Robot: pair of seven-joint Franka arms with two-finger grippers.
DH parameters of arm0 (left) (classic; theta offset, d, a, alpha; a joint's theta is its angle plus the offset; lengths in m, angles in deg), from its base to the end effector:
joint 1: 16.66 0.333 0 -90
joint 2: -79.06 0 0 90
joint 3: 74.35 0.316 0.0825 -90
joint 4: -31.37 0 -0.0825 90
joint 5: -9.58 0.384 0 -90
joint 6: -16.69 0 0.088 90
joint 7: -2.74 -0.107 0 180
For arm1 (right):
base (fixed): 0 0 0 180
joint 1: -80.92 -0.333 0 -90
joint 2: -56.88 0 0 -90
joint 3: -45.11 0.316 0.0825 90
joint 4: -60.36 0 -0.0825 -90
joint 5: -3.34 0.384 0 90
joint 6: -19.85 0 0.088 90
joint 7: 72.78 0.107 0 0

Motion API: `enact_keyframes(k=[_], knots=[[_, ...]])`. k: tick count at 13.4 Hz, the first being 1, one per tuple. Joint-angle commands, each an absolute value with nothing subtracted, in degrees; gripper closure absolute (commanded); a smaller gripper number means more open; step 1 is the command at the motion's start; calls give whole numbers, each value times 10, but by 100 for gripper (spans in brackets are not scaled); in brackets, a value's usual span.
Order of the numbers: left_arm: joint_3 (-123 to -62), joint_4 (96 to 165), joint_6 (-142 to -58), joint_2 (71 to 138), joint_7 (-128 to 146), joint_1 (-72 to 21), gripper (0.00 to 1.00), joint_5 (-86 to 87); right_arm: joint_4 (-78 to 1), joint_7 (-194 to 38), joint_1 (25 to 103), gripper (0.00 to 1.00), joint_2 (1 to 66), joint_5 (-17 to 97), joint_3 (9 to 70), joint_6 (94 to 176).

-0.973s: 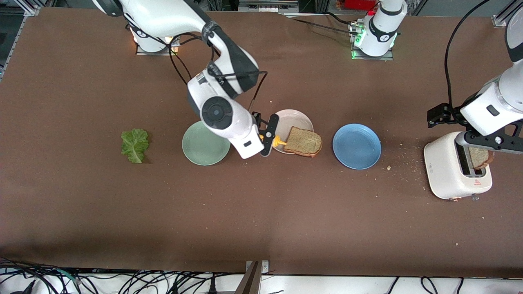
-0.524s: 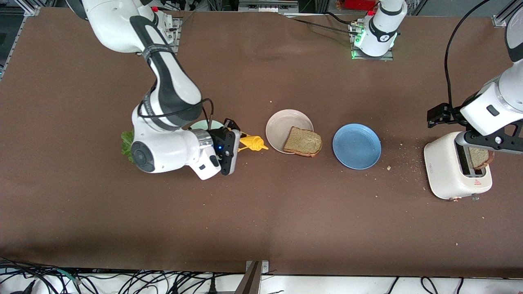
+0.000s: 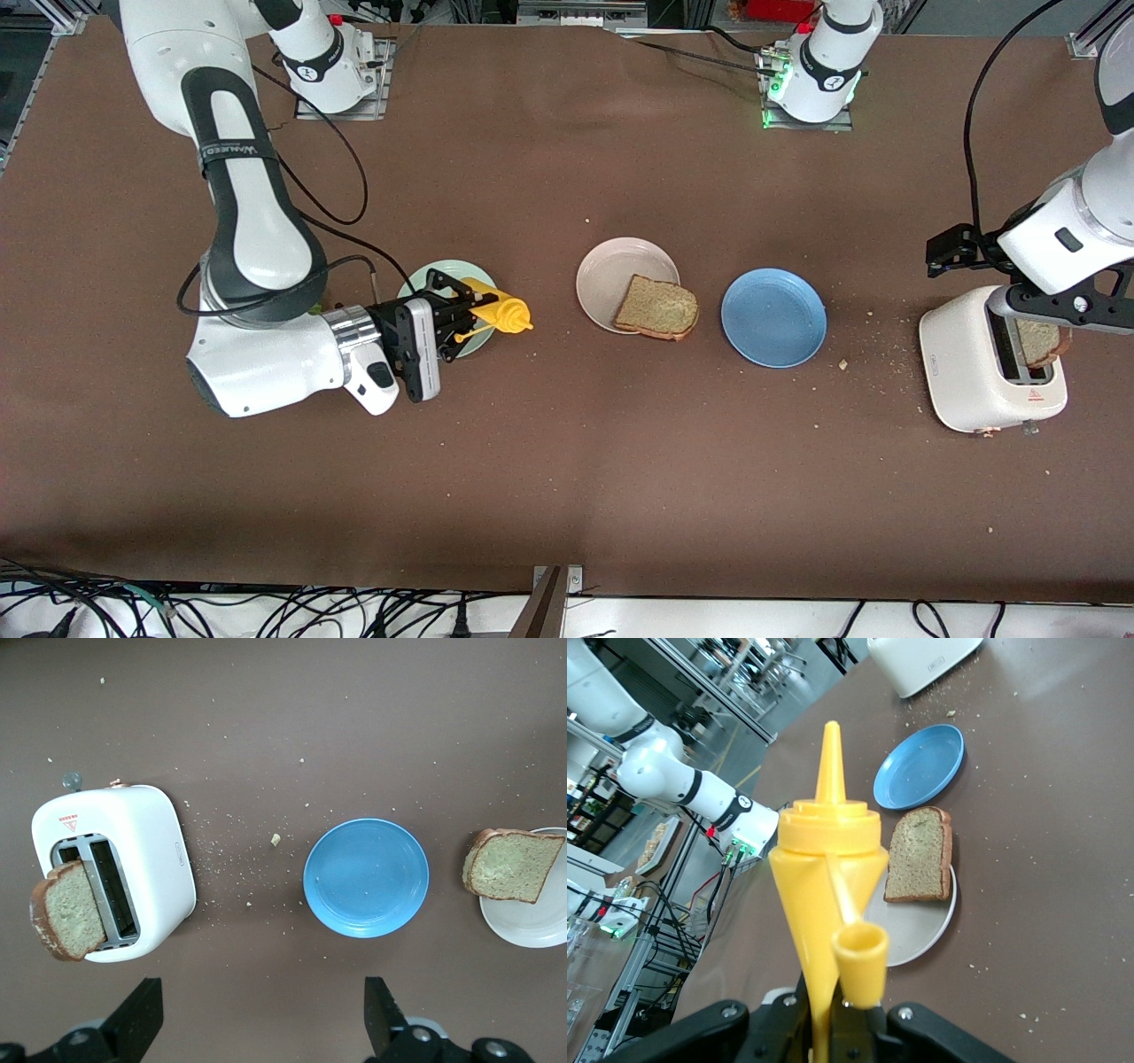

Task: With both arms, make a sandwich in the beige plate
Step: 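Carry the sauce bottle back beside the lettuce with the right gripper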

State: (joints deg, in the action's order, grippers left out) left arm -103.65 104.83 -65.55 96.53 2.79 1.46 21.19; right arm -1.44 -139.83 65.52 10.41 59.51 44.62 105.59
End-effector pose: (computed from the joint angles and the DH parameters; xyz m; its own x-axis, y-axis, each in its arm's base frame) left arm 0.6218 -0.0475 0.5861 0.9801 -0.1620 -0.1143 -0.1691 -0.9841 -0.0552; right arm 0.6828 0.2814 0.3633 0.4428 0.6788 0.5858 0.7751 0.0386 -0.6306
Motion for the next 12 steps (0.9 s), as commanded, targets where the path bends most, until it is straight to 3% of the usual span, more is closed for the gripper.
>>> enact_keyframes(k=[1,6,12], knots=[[-1040,1048,-648,957,32,18,0,222,-98,-1509,698,100,134,621,453,1042],[-1040,1048,-648,958,32,18,0,222,-216,-1729,766,100,157,655,449,983],[-1039,1048,-648,958,32,18,0,222,-308,-1962,832,100,158,597,439,942]])
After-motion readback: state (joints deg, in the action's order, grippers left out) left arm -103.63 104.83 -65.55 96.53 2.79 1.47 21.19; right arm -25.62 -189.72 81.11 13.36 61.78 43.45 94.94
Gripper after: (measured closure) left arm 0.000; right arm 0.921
